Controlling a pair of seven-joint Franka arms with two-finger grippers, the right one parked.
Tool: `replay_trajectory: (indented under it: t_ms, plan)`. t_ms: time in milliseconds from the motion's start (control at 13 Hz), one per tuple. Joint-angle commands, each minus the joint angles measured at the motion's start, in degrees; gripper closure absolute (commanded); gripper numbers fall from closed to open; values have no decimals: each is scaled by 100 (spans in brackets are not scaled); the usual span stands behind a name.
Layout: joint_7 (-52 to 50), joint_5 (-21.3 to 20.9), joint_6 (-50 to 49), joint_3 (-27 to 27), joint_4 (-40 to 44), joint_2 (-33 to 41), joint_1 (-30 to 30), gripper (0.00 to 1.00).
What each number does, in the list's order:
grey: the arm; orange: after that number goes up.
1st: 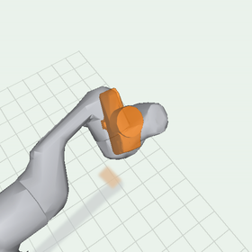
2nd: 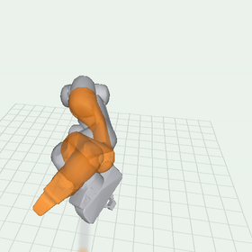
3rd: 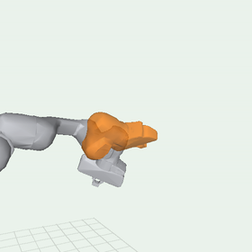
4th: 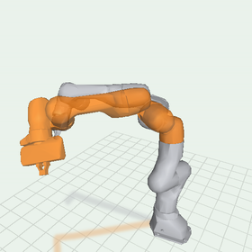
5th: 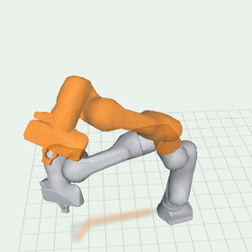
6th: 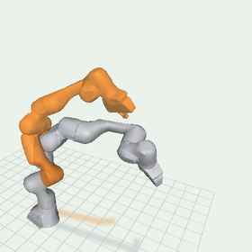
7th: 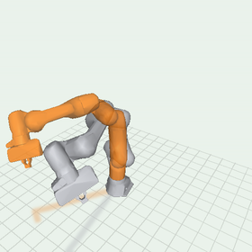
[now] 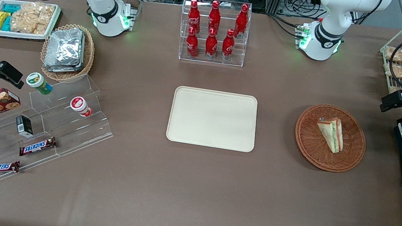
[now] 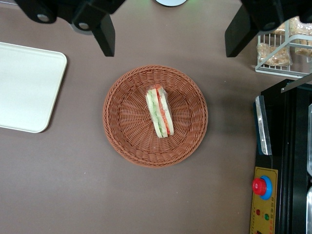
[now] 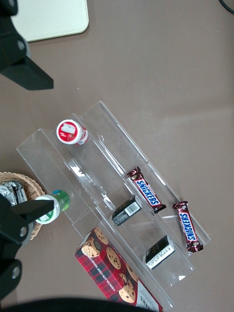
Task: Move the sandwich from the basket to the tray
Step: 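Move the left gripper toward the wicker basket with the sandwich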
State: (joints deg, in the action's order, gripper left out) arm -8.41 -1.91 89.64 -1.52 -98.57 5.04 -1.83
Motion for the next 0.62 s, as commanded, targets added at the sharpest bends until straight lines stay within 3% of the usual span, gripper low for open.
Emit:
replay_trajectory:
  t_ms: [0, 538]
  plan:
    - [112, -73, 0, -41, 83, 23, -19, 0]
    - [24, -99, -360, -50, 67, -74, -1, 0]
